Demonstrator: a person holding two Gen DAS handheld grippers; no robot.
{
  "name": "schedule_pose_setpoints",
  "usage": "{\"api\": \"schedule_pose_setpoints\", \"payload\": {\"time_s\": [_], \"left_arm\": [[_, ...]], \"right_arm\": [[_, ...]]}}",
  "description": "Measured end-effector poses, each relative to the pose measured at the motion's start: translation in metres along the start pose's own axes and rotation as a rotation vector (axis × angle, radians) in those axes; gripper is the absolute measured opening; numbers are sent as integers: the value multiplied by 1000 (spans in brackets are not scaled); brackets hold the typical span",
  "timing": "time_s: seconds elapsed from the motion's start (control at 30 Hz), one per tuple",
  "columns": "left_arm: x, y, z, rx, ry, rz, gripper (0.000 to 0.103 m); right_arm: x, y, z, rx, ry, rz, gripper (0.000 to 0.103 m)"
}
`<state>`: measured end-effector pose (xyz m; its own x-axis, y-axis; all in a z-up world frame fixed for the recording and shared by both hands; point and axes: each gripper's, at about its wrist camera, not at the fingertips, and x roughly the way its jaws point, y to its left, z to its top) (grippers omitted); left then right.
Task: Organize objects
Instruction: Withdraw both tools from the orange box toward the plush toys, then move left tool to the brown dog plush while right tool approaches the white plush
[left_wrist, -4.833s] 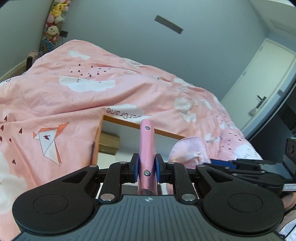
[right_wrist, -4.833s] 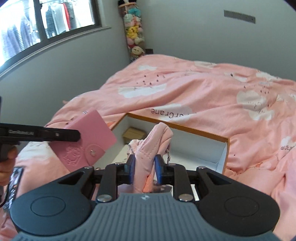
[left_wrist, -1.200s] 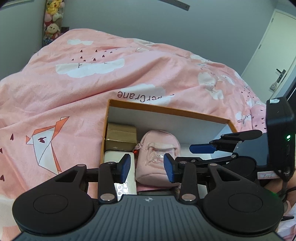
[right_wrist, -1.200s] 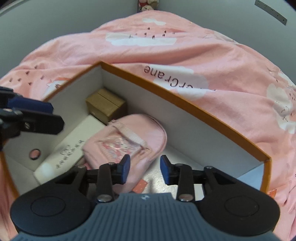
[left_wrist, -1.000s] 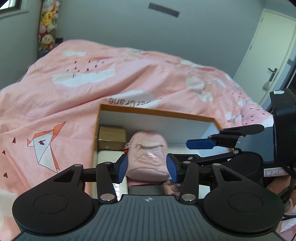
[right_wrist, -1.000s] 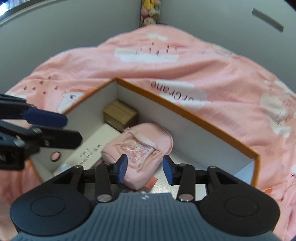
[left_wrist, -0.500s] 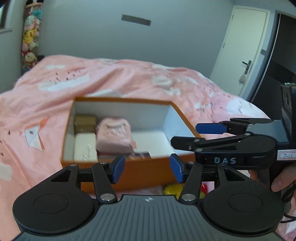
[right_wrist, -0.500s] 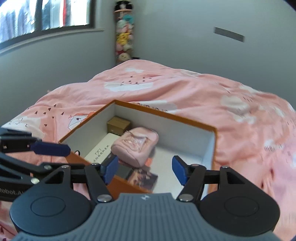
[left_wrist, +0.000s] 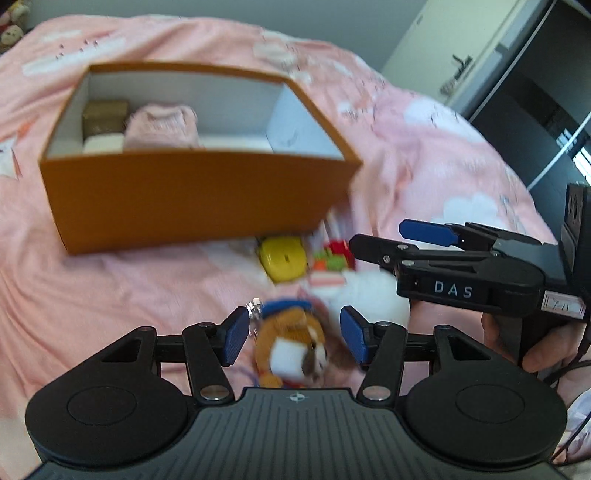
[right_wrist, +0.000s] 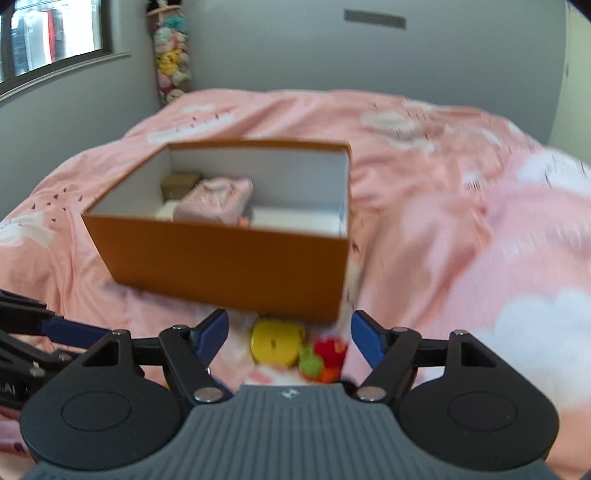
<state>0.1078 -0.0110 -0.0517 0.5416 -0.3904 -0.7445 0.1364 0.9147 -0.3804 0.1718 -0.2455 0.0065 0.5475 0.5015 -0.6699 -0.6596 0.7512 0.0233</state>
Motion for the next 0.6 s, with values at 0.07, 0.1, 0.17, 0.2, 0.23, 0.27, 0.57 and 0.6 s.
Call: {"api": "schedule_pose_setpoints", "payload": {"time_s": [0.07,0.1,0.17,0.2,0.23,0.27,0.57,0.6], "left_arm": [[1,-1,-6,-5,21,-5,70],[3,-2,-8,-9,30,-5,71],[6,-5,-13,-7,56,1,75],[8,-6,-15,-4,71,7,75],[10,-6,-17,-3,83,12,77],[12,-7,-19,-6,96,14,78],[33,12,-34,-132,174,-6,78],[34,13,-34,-142,174,-10,78]], "right_arm": [[0,-2,-8,19,20,-3,74],[1,-3,-10,24,28,-6,74],[1,-5,-16,35,41,-25,74],[0,-6,-18,42,44,-35,74],[0,-8,-21,53,46,-45,74],[0,-10,-23,68,49,-53,74],[5,-28,-36,174,98,-96,75],[6,-30,-38,184,100,-94,76]]}}
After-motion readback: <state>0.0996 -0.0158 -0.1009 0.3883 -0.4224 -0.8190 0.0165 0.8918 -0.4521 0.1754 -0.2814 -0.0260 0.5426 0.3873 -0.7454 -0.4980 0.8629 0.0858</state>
